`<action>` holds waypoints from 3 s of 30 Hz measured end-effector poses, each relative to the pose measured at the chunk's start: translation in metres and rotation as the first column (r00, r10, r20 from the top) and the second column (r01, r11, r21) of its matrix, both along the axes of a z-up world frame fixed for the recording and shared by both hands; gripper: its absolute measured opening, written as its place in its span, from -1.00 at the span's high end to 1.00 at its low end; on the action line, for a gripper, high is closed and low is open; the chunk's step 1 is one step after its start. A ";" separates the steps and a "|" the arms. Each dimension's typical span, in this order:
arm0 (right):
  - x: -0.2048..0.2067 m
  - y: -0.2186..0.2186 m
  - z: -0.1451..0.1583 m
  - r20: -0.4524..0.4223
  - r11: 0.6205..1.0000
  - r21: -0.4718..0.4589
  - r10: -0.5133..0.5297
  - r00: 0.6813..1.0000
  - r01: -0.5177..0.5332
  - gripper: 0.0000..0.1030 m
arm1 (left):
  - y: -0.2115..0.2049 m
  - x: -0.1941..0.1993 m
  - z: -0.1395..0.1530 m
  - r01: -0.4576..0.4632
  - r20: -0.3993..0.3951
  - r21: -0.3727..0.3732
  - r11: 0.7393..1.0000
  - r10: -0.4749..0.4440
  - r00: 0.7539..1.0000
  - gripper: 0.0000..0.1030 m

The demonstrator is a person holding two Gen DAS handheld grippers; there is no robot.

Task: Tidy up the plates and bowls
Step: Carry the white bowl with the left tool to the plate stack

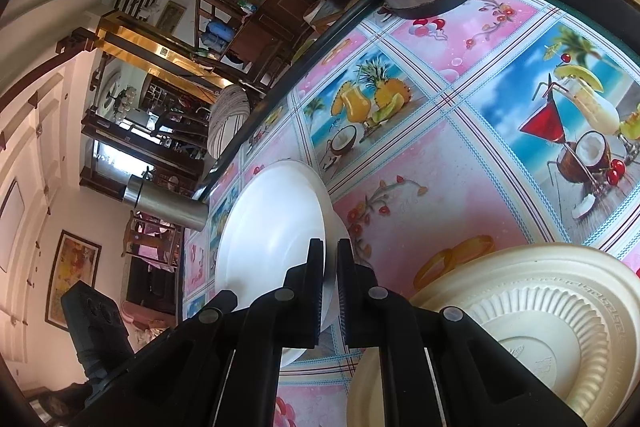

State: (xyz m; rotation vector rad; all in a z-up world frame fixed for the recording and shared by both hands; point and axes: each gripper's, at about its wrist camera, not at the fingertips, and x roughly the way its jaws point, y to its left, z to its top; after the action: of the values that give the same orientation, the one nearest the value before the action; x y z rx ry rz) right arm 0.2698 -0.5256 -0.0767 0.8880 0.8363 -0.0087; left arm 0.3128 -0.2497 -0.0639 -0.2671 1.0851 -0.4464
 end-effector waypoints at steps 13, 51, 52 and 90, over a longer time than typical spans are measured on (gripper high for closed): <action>-0.004 0.052 0.003 -0.012 0.995 0.002 0.102 0.995 -0.102 0.88 | 0.071 -0.043 0.020 -0.109 0.019 -0.008 0.994 0.109 0.994 0.80; -0.193 0.181 0.055 0.144 0.979 0.019 0.199 0.969 -0.204 0.88 | 0.185 -0.241 0.074 -0.136 0.211 0.080 0.987 0.117 0.971 0.79; -0.195 0.184 0.057 0.147 0.978 0.015 0.204 0.968 -0.208 0.88 | 0.189 -0.245 0.076 -0.139 0.218 0.079 0.987 0.119 0.969 0.79; -0.196 0.383 0.088 0.159 0.892 -0.095 0.453 0.877 -0.443 0.87 | 0.363 -0.291 0.077 -0.396 0.265 0.011 0.918 0.379 0.886 0.79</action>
State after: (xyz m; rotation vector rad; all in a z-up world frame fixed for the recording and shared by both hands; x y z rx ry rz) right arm 0.0742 -0.1421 0.0117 0.6139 0.8537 0.4471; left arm 0.0219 0.1133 0.0135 -0.3502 0.7623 -0.0806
